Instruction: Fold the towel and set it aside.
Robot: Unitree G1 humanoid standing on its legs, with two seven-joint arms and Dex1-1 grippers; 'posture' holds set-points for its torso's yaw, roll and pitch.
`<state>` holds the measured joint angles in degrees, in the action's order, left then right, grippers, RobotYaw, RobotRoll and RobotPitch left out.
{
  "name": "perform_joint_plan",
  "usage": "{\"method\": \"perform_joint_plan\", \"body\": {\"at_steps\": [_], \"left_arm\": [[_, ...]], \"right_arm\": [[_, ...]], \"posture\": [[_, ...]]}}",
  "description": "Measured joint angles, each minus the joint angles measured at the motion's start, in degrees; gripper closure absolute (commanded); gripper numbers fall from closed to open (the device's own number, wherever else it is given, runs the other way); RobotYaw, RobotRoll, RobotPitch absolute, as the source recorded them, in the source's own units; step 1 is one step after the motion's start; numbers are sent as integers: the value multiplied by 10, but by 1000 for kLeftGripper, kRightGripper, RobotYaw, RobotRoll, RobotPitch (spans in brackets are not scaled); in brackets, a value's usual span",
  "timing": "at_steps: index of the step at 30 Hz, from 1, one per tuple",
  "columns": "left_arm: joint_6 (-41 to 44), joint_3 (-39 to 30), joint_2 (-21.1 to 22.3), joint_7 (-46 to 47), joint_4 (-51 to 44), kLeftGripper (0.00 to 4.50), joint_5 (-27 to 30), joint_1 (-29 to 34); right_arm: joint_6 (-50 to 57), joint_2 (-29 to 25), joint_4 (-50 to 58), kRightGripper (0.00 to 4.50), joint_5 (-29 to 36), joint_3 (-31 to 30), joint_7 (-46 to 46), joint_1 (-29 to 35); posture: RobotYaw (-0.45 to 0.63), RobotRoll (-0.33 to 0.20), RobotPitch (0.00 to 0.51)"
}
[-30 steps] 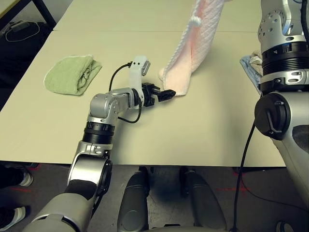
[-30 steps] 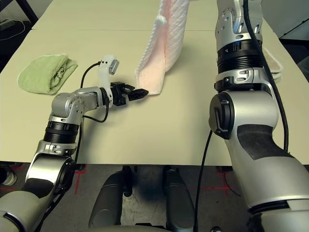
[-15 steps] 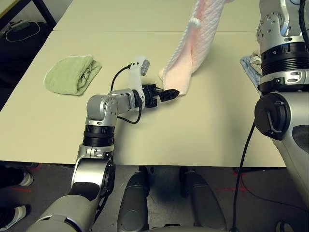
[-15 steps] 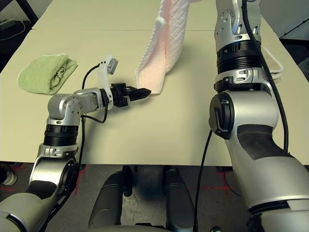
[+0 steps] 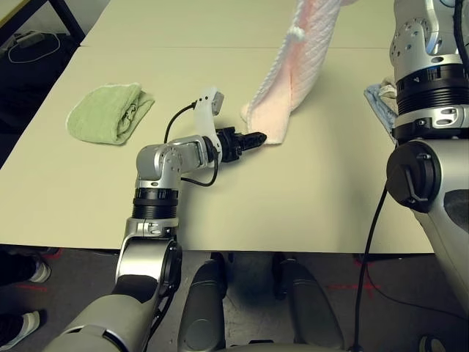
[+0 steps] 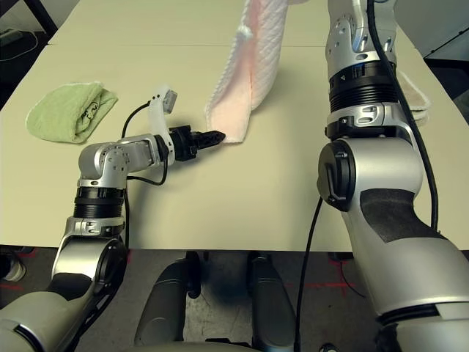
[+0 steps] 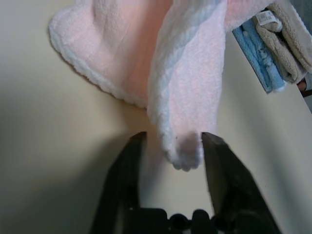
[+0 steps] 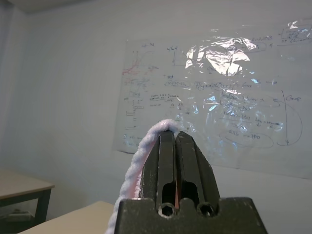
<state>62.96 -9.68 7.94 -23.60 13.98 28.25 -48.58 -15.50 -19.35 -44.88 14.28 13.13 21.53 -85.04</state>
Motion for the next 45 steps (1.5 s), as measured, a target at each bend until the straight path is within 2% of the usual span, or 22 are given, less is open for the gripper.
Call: {"method": "perform_joint_plan", "body": {"at_steps": [1,3,4,14,18,21,24,28,37,45], "left_arm": [[0,-3,0,1,2,3577,0,0],[0,-7,0,2,4,4271,0,0],[0,-8,0,3,4,4478,0,0],[18,-18,22,4,4,4478,10,-2],[27,-17,56,-9,3,4478,13,-5],[25,-22,98,-17,5,4478,13,-22],[6,-33,134,-17,6,4478,9,-39],[-29,-34,162,-12,6,4478,-6,-46],[-171,-30,156,66,4,4478,-72,-46],[-189,-28,165,63,-7,4478,-79,-21]], "right_arm": [[0,0,0,4500,0,0,0,0],[0,0,0,4500,0,0,0,0],[0,0,0,4500,0,0,0,0],[0,-2,0,4500,-2,0,-1,0],[-5,-11,-3,4500,-7,0,-1,5],[-10,-37,-7,4500,-13,2,-1,26],[-10,-61,-8,4500,-23,3,-2,67],[3,-81,3,4500,-29,4,-3,140],[98,-103,132,4500,-25,12,-12,304],[221,-119,244,4500,3,19,-6,429]], "posture": [[31,0,243],[31,0,243],[31,0,243],[32,0,239],[33,0,236],[34,0,236],[35,0,237],[38,0,240],[35,0,244],[18,0,260]]}}
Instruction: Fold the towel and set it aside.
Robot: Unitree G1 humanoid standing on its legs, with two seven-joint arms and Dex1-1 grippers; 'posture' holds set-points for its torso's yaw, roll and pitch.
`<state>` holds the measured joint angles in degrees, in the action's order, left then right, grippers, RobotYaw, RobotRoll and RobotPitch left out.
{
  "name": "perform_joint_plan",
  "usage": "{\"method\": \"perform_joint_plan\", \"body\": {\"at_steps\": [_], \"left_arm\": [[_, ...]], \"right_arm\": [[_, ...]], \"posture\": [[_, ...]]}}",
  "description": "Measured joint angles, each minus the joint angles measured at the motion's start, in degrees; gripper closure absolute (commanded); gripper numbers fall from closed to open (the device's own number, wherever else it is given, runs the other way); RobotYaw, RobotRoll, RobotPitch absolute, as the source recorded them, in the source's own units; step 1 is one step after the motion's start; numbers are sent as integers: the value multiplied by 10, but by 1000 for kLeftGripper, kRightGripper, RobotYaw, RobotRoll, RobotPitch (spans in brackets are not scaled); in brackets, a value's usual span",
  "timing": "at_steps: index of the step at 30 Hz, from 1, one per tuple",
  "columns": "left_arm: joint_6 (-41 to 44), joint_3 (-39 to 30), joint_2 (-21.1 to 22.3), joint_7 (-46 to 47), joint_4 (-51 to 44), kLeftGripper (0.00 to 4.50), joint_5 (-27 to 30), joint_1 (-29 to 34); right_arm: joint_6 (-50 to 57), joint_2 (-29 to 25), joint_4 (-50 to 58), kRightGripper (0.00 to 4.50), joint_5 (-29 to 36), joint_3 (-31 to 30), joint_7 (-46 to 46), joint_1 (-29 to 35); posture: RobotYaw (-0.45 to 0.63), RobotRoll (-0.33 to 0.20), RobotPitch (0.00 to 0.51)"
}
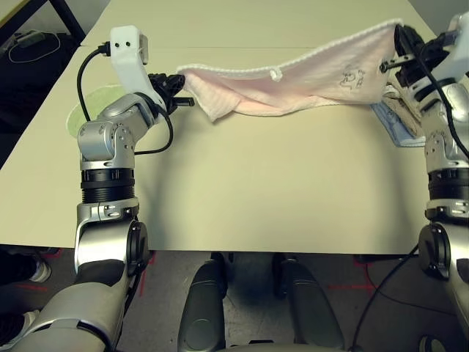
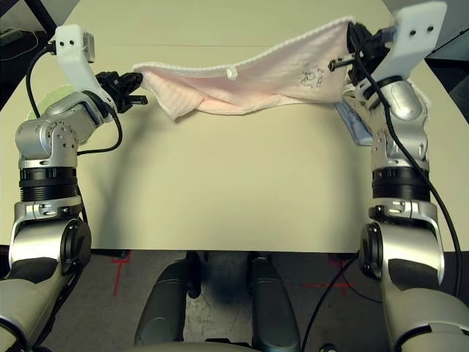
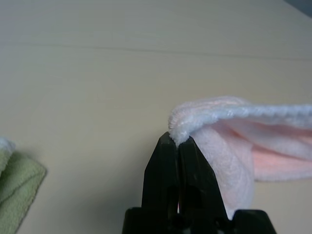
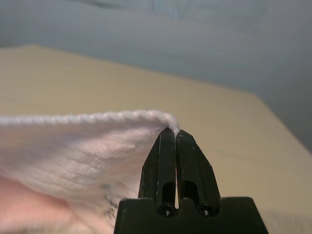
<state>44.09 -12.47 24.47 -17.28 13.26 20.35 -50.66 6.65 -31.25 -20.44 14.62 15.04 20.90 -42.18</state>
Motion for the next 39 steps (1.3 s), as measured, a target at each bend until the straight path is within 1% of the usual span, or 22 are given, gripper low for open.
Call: {"method": "perform_joint_plan", "body": {"at_steps": [4,10,13,15,20,30,39], "left_arm": [[11,8,16,-22,0,4478,-1,26],[37,23,58,-80,-22,4478,6,55],[45,23,63,-93,-26,4478,8,62],[45,23,63,-93,-26,4478,7,62],[44,22,62,-89,-26,4478,4,57],[44,22,56,-79,-28,4478,4,56],[46,21,50,-68,-34,4478,5,57]], "right_arm": [[82,-19,44,4500,33,2,37,34],[221,-45,146,4500,99,2,97,103],[257,-60,171,4500,118,6,112,114],[261,-65,174,4500,121,14,115,114],[248,-70,135,4500,109,15,118,94],[242,-51,136,4500,104,13,109,83],[241,-50,135,4500,100,12,108,65]], "posture": [[10,0,268],[4,0,281],[7,0,281],[10,0,283],[-2,0,287],[-22,0,283],[-11,0,286]]}}
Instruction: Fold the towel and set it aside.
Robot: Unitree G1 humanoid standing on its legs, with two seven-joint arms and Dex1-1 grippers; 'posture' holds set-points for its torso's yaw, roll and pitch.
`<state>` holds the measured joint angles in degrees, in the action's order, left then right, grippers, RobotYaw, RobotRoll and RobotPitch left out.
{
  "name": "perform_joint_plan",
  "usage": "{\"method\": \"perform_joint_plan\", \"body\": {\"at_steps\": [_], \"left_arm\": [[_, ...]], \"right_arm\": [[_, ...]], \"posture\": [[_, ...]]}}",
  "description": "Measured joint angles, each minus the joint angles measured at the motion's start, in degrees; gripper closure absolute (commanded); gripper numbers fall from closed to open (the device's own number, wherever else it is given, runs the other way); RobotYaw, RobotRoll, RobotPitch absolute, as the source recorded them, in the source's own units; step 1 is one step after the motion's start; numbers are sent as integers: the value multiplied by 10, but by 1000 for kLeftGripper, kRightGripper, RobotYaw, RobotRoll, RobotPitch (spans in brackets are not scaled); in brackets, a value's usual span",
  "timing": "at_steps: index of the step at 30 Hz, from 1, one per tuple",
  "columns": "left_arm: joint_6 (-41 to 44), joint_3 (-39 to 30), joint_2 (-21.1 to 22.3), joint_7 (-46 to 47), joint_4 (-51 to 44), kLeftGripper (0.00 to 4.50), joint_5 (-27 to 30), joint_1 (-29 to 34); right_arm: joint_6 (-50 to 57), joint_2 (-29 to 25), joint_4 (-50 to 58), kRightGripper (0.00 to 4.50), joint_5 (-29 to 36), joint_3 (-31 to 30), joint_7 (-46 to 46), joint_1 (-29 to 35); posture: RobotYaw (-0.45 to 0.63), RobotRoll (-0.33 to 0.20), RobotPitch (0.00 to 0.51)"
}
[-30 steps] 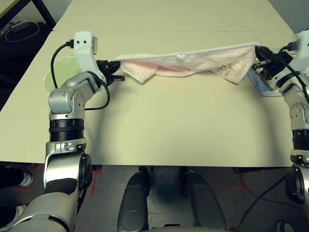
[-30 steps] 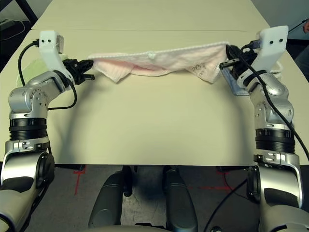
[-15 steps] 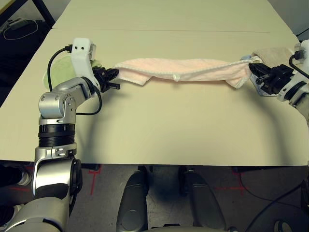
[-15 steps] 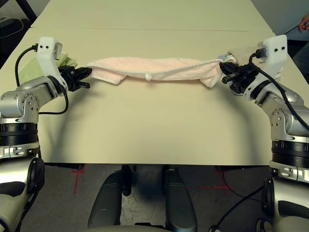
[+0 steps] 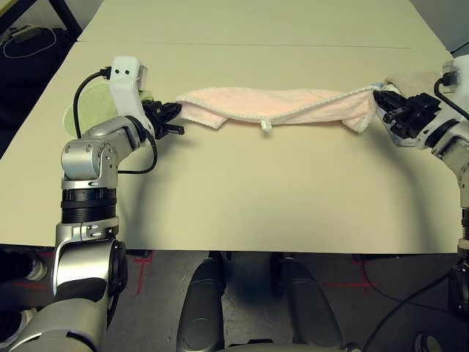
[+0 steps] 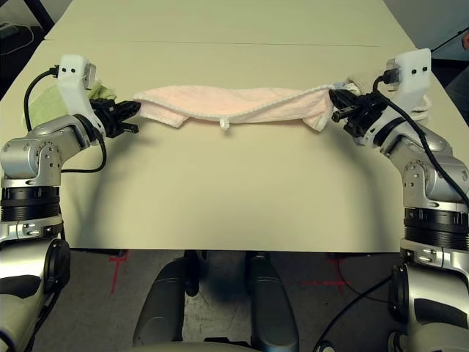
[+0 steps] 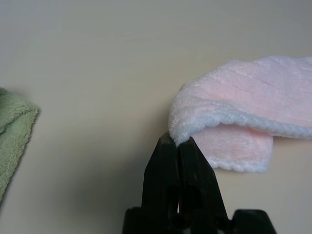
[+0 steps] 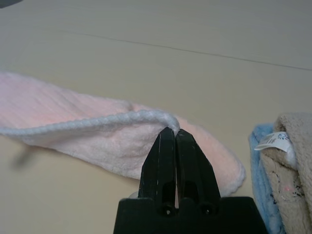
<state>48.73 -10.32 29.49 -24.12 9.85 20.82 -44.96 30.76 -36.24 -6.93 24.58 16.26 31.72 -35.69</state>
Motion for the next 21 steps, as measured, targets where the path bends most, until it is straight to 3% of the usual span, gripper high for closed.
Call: {"method": "perform_joint_plan", "body": {"at_steps": [6,21], "left_arm": [[-7,-2,0,4,12,4478,-3,-18],[-11,1,-1,4,25,4478,-6,-20]], "right_arm": [[-15,6,-16,4500,-14,-5,0,-40],[-30,17,-30,4500,-24,-8,1,-38]], "posture": [[2,0,293],[19,0,300]]}}
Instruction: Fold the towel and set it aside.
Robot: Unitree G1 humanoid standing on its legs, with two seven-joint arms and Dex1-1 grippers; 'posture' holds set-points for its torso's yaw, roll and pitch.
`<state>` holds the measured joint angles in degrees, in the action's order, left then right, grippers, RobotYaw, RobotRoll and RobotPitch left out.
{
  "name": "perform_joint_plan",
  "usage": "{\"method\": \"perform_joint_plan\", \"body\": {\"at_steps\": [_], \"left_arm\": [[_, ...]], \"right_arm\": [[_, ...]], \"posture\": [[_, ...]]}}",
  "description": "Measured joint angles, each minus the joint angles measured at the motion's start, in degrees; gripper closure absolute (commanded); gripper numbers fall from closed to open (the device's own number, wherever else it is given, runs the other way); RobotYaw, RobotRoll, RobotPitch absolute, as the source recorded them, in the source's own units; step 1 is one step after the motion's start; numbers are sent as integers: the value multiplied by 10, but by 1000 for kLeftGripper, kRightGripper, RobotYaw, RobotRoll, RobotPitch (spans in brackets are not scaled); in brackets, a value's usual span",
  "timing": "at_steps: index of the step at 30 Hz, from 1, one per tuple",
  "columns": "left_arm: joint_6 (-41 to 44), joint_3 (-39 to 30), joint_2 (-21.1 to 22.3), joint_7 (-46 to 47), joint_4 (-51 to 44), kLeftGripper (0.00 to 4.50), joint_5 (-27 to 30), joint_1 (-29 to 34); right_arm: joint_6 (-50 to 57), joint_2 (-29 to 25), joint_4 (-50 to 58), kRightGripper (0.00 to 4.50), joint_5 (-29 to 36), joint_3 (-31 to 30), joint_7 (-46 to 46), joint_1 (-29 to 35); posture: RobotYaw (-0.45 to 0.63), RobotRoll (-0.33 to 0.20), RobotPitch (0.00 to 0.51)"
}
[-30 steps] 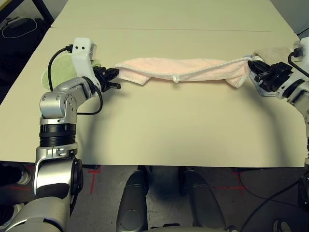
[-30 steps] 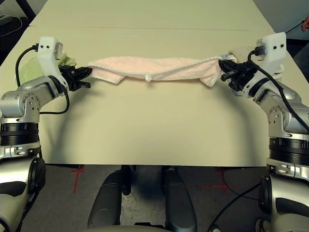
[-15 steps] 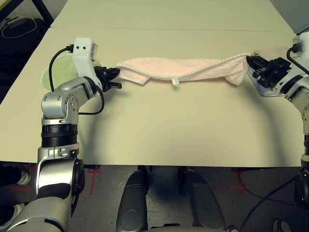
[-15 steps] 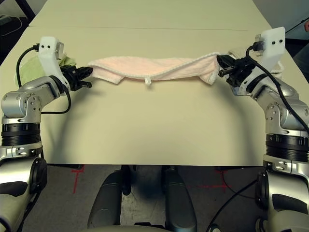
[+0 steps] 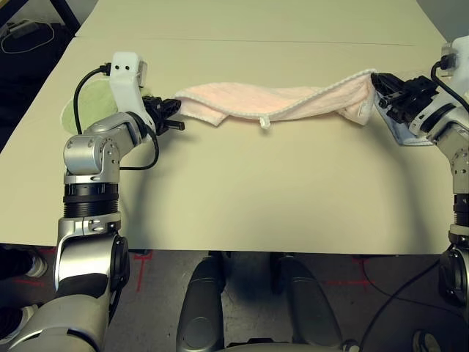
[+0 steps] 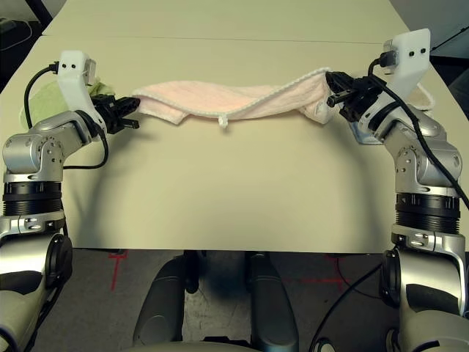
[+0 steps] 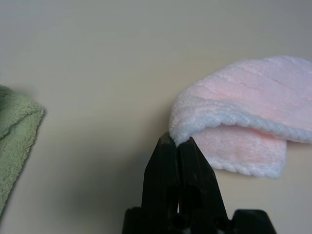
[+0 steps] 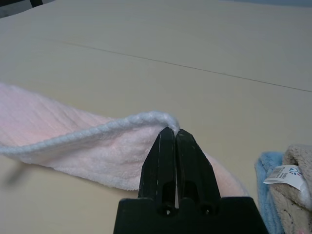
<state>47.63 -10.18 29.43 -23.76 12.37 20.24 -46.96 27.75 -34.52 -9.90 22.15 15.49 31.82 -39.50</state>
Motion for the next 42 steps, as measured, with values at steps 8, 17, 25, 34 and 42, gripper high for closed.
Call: {"method": "perform_joint_plan", "body": {"at_steps": [8,17,25,34,42], "left_arm": [[-109,3,-5,25,104,4478,-47,-68],[-266,6,-35,61,236,4478,-89,-149],[-407,0,-39,97,394,4478,-115,-252],[-511,-6,-39,124,479,4478,-126,-280],[-575,-22,-38,134,500,4478,-125,-321]], "right_arm": [[-83,20,-103,4500,-50,-15,-43,-65],[-217,44,-230,4500,-93,-14,-108,-172],[-284,48,-333,4500,-109,-15,-106,-234],[-378,47,-384,4500,-118,-13,-118,-252],[-482,47,-423,4500,-114,-7,-129,-282]], "posture": [[31,0,301],[27,0,317],[28,0,315],[30,0,316],[30,0,313]]}}
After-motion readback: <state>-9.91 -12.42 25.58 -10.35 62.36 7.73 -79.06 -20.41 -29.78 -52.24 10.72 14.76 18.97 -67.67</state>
